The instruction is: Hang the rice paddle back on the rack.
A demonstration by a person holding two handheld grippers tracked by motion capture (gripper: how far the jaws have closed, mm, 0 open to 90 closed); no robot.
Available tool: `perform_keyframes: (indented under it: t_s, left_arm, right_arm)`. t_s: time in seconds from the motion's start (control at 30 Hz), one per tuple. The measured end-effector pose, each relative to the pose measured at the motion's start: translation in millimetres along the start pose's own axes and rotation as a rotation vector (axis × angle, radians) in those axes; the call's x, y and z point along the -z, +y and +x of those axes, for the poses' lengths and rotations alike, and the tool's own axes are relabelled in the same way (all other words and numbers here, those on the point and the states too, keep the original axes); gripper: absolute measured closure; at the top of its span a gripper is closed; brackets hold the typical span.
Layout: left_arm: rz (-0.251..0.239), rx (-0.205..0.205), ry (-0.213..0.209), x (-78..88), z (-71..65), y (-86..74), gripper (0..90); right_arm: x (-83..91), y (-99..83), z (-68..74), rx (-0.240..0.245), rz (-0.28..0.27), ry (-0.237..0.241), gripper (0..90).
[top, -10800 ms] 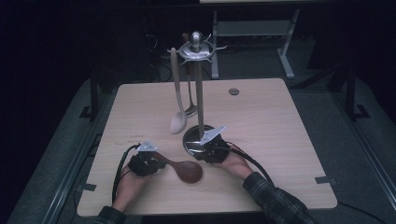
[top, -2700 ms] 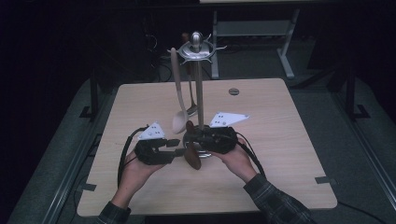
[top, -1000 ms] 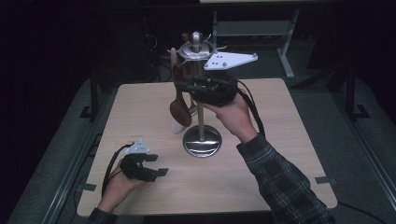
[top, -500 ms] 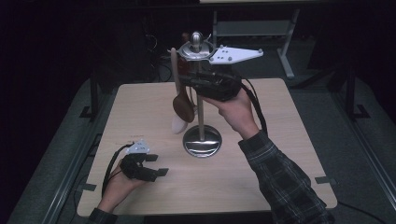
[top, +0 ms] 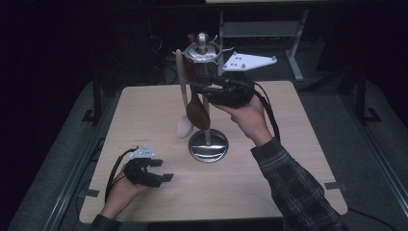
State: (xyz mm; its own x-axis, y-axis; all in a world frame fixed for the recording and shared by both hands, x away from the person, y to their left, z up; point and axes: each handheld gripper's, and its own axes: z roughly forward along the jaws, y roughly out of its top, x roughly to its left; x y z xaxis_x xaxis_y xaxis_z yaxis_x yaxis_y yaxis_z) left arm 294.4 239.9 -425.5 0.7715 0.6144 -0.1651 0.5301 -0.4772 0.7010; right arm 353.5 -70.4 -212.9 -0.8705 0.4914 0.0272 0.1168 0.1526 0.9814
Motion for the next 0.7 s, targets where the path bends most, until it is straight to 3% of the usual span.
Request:
perform_keyframes:
  t_s: [0.33,0.7]
  left_arm:
    - [0.001,0.001,-0.007,-1.5,0.0,-0.6,25.1]
    - [-0.006,-0.018,-0.008,1.1,2.6,-0.9,22.3]
  right_arm:
    - [8.3,-19.7,-8.6,-0.021,0.024,0.006,51.8]
    - [23.8,-50.9,-22.0,-0.052,0.108,-0.006,39.1]
